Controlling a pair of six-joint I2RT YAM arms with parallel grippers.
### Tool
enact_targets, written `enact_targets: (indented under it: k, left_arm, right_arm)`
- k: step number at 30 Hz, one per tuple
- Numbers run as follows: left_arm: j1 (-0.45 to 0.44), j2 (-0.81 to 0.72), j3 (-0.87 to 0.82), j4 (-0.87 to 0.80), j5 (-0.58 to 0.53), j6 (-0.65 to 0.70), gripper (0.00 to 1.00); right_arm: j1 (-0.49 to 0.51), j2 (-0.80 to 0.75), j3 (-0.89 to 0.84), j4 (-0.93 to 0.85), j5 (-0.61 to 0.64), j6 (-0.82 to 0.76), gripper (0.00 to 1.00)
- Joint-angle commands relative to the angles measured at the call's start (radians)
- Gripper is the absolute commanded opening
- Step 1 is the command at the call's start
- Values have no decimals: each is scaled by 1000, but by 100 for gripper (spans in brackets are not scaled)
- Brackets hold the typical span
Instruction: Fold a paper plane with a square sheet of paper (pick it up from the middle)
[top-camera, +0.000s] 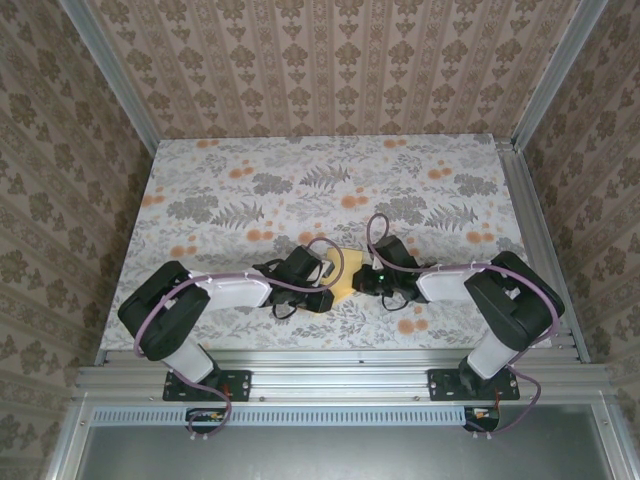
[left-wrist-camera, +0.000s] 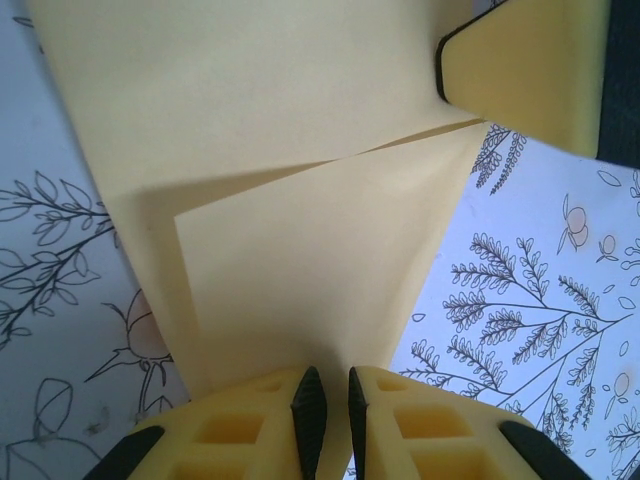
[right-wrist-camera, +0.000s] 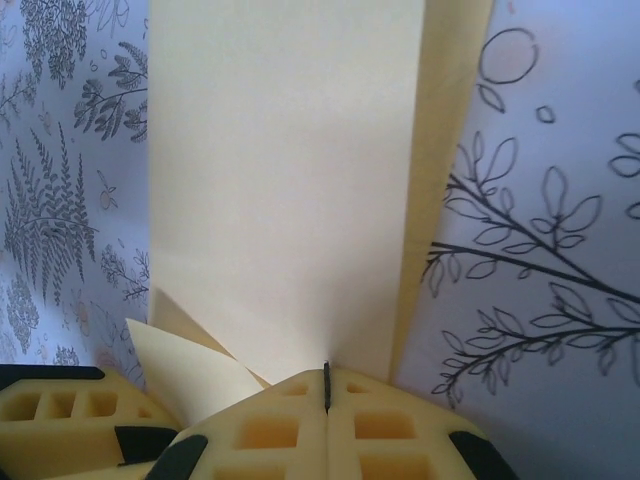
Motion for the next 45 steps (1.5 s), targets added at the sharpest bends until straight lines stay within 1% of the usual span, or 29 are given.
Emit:
enact_targets:
  k: [1,5,8,10,14,18,20,24,31,38,45]
  left_arm:
    - [-16,75,-79,-222,-67,7,22]
    - [-40,75,-55,-229,-64,-2,23]
    - [-49,70,-52,-204,-27,-40,23]
    - [-50,68,-61,-144,19,-78,24]
    - [-60,57,-57,-91,51,-127,24]
    - [-61,55,-55,-28,93,-179,24]
    - [-65,51,-59,10,109,-210,24]
    - [-70,23,-54,21,109,-236,24]
    - [-71,-49,-14,-28,101,-229,27]
    - [-61,-106,28,-43,95,-217,32]
    - [-25,-102,61,-199,62,-115,32]
  right_arm:
    - [-40,-13,-27,-86,72,-38,3]
    - [-47,-17,-15,-98,51,-49,3]
    - [-56,-57,-9,-118,26,-55,7]
    - [-69,-117,-3,-166,22,-60,12]
    - [-106,-223,-17,-251,-20,-47,26]
    - [-108,-259,-38,-286,-94,19,35]
    - [-101,-263,-47,-302,-107,56,37]
    - [-82,-270,-54,-331,-80,68,40]
    - [-49,-173,-45,-229,-122,90,42]
    - [-38,-136,-34,-214,-142,94,42]
    - [-28,-144,-25,-207,-176,107,41]
